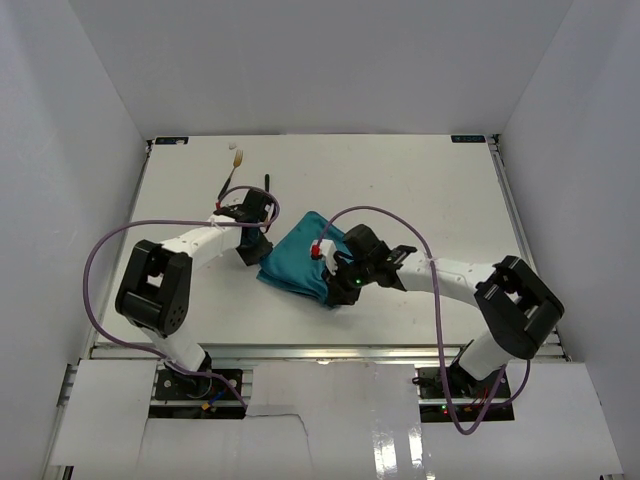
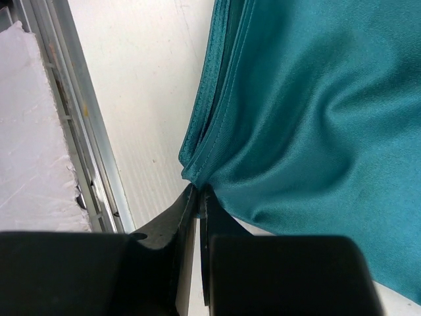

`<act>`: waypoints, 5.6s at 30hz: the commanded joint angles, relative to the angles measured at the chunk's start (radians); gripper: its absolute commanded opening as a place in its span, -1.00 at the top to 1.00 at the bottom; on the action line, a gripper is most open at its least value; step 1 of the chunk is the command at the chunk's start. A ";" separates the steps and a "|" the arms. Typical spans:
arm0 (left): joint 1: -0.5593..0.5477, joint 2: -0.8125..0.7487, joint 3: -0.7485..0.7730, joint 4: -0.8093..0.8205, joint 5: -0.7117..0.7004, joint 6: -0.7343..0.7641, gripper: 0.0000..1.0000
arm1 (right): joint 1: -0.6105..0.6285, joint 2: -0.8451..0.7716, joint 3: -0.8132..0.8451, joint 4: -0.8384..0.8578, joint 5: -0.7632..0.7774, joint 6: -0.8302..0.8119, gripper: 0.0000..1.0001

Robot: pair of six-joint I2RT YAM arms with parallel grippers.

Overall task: Fold the napkin into a case and place the utensils inside
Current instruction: Fold the napkin at the center of the board.

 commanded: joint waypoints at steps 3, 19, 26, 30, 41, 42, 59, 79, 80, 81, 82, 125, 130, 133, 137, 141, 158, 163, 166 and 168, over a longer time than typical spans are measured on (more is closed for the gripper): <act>0.004 -0.007 -0.042 0.022 0.026 -0.015 0.07 | 0.018 0.038 -0.012 0.064 -0.008 0.024 0.85; 0.001 0.001 -0.137 0.066 0.081 -0.026 0.02 | 0.027 0.025 -0.032 0.092 0.052 0.073 0.84; 0.001 0.025 -0.110 0.097 0.095 -0.020 0.88 | 0.030 0.011 -0.039 0.109 0.055 0.087 0.84; -0.001 0.007 -0.113 0.103 0.092 -0.009 1.00 | 0.028 0.008 -0.039 0.112 0.066 0.101 0.85; -0.001 -0.151 -0.113 0.090 0.097 0.040 1.00 | 0.028 -0.045 -0.019 0.076 -0.066 0.167 0.85; -0.001 -0.157 -0.111 0.079 0.097 0.043 1.00 | 0.028 -0.045 -0.021 0.084 -0.083 0.167 0.84; 0.001 -0.088 0.071 0.014 -0.022 0.020 1.00 | -0.093 -0.005 -0.091 0.230 -0.388 0.285 0.84; -0.001 0.116 0.264 -0.024 0.037 0.065 0.75 | -0.255 0.104 -0.127 0.402 -0.485 0.461 0.84; -0.001 0.108 0.237 -0.041 0.034 0.062 0.23 | -0.257 0.103 -0.122 0.373 -0.471 0.445 0.85; -0.001 0.081 0.220 -0.047 0.032 0.057 0.04 | -0.257 0.101 -0.121 0.363 -0.458 0.438 0.84; -0.001 0.067 0.203 -0.055 0.028 0.050 -0.17 | -0.257 0.100 -0.124 0.365 -0.456 0.438 0.85; -0.381 -0.115 -0.079 0.004 0.008 -0.632 -0.96 | -0.254 0.074 -0.174 0.451 -0.416 0.517 0.84; -0.381 -0.058 -0.066 0.017 -0.018 -0.625 -0.96 | -0.254 0.067 -0.179 0.458 -0.421 0.520 0.84; -0.380 -0.021 -0.042 0.019 -0.086 -0.625 -0.96 | -0.252 0.054 -0.190 0.460 -0.427 0.517 0.84; -0.361 0.019 -0.007 0.013 -0.178 -0.615 -0.96 | -0.252 0.047 -0.197 0.462 -0.438 0.515 0.84; -0.355 0.024 0.002 0.011 -0.259 -0.613 -0.96 | -0.252 0.048 -0.203 0.458 -0.444 0.512 0.84; -0.308 -0.022 0.048 -0.055 -0.370 -0.550 0.19 | -0.255 0.028 -0.210 0.425 -0.435 0.497 0.84; -0.309 -0.009 0.085 -0.064 -0.390 -0.512 0.52 | -0.268 0.037 -0.205 0.426 -0.433 0.512 0.84; -0.308 0.025 0.131 -0.065 -0.400 -0.477 0.69 | -0.289 0.051 -0.208 0.434 -0.438 0.527 0.85; -0.309 0.053 0.161 -0.065 -0.410 -0.470 0.78 | -0.311 0.063 -0.219 0.458 -0.464 0.546 0.84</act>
